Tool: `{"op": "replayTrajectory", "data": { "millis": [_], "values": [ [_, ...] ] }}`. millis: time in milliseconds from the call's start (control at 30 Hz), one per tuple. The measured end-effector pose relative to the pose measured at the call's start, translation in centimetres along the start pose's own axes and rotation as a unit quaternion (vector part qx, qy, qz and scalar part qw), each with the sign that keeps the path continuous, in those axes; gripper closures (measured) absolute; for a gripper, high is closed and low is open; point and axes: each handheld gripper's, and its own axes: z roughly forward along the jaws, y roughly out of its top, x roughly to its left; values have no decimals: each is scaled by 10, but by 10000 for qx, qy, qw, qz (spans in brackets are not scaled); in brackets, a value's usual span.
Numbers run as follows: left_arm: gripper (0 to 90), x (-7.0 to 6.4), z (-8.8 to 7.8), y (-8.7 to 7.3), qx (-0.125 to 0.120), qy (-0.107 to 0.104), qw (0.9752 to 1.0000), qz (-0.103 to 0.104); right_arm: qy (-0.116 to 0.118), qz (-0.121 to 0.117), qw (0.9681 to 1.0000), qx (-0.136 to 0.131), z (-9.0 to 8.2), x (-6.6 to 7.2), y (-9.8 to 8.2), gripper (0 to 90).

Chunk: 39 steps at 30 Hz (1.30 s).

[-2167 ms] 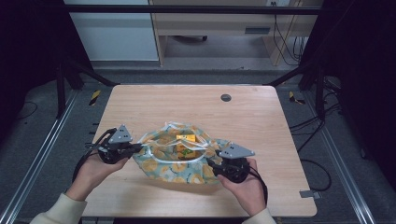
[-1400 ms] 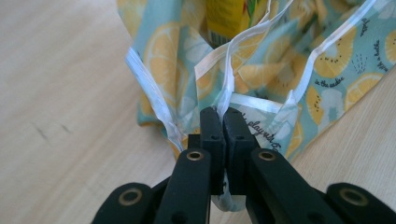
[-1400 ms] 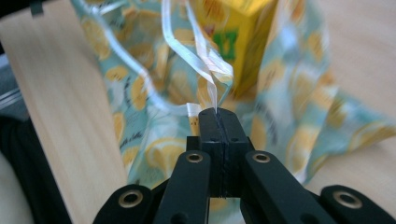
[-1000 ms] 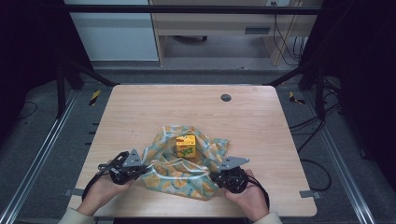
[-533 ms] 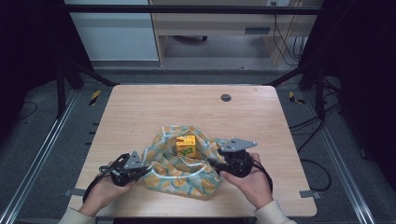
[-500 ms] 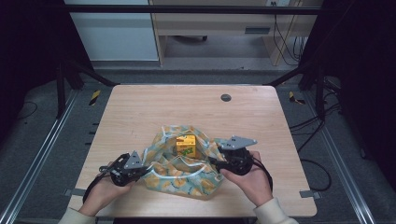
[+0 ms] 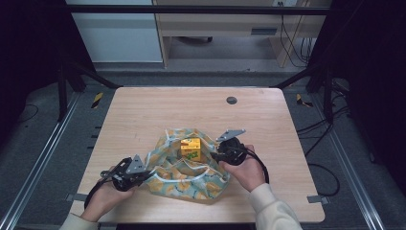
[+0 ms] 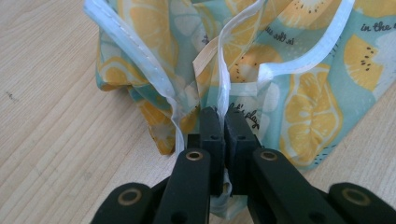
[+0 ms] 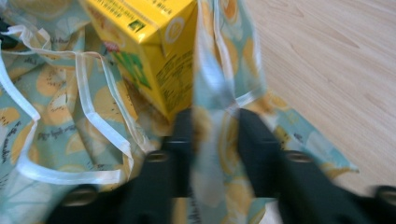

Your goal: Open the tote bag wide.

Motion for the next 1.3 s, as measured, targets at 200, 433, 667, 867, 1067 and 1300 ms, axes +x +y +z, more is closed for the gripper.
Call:
{"op": "replayTrajectory", "data": {
  "millis": [200, 433, 667, 867, 1067, 1300],
  "values": [
    [877, 1, 0, 4, -26, 81, 10000, 42, -32, 217, 9996, -176, 9, -18, 16, 897],
    [876, 2, 3, 10, -121, 160, 9998, 62, -71, 524, 9979, -364, 17, -37, 37, 900],
    [875, 3, 14, 7, 116, 89, 9999, 15, -129, 783, 9967, 154, 49, -55, 35, 900],
    [875, 2, 19, 6, 228, 48, 9997, 29, -169, 859, 9953, 416, 64, -62, 27, 899],
    [881, 0, 18, 4, 239, -74, 9997, -10, -226, 846, 9947, 531, 69, -66, 24, 894],
    [883, -3, 16, 3, 322, -158, 9993, 75, -306, 786, 9952, 500, 71, -67, 24, 865]
  ]
}}
